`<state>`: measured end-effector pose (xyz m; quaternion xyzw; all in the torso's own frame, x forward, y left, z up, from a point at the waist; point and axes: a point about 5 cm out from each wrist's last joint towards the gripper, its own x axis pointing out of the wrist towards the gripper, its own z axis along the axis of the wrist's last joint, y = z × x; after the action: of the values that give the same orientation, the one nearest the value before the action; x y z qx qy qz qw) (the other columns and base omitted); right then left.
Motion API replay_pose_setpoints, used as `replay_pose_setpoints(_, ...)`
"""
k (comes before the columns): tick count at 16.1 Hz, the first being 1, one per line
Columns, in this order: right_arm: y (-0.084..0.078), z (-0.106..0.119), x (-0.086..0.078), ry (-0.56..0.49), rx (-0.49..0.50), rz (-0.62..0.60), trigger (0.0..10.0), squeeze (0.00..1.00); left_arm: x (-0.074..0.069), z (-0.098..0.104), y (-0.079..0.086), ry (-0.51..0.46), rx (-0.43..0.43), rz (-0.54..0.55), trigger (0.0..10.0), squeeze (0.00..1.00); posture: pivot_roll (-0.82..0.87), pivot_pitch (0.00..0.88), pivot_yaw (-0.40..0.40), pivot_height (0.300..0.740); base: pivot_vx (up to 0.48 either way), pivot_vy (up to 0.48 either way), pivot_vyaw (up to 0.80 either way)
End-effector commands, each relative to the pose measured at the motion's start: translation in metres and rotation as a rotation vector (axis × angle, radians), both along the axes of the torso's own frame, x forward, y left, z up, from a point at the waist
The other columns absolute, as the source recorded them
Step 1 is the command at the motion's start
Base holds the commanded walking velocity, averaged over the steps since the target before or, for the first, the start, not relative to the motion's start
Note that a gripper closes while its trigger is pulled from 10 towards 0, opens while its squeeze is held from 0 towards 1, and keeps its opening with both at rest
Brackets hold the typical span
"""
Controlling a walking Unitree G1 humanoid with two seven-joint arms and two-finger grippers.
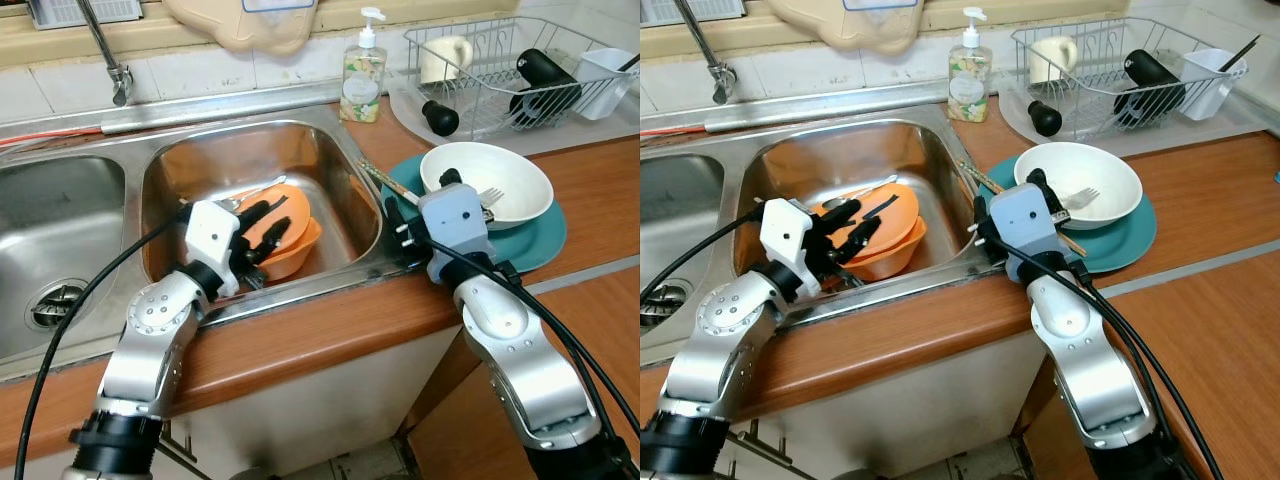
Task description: Kitchen organization
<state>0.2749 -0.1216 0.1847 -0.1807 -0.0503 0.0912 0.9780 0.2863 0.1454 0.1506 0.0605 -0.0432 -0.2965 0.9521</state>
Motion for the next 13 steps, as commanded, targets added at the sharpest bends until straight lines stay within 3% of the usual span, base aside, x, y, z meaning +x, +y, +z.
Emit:
replay_pose_setpoints(1,-0.006,0.001,0.004,0.003,-0.001,-0.048,10.0,0.0,-0.004,0.001,-0.006,0.016,-0.003,-0.037,10.0,0.0,-0.16,0.0,0.03,0.74,0.0,0.0,0.0)
replay_pose_setpoints(6,-0.023,-0.002,0.006,0.022,0.053,-0.166,10.0,0.0,-0.012,-0.001,-0.016,0.047,-0.002,-0.098,10.0,0.0,-0.17,0.0,0.05,0.74,0.0,0.0,0.0)
replay_pose_setpoints(13,-0.043,0.009,-0.01,-0.036,0.06,-0.245,10.0,0.0,-0.021,-0.001,-0.025,0.065,-0.021,-0.121,10.0,0.0,-0.17,0.0,0.043,0.74,0.0,0.0,0.0)
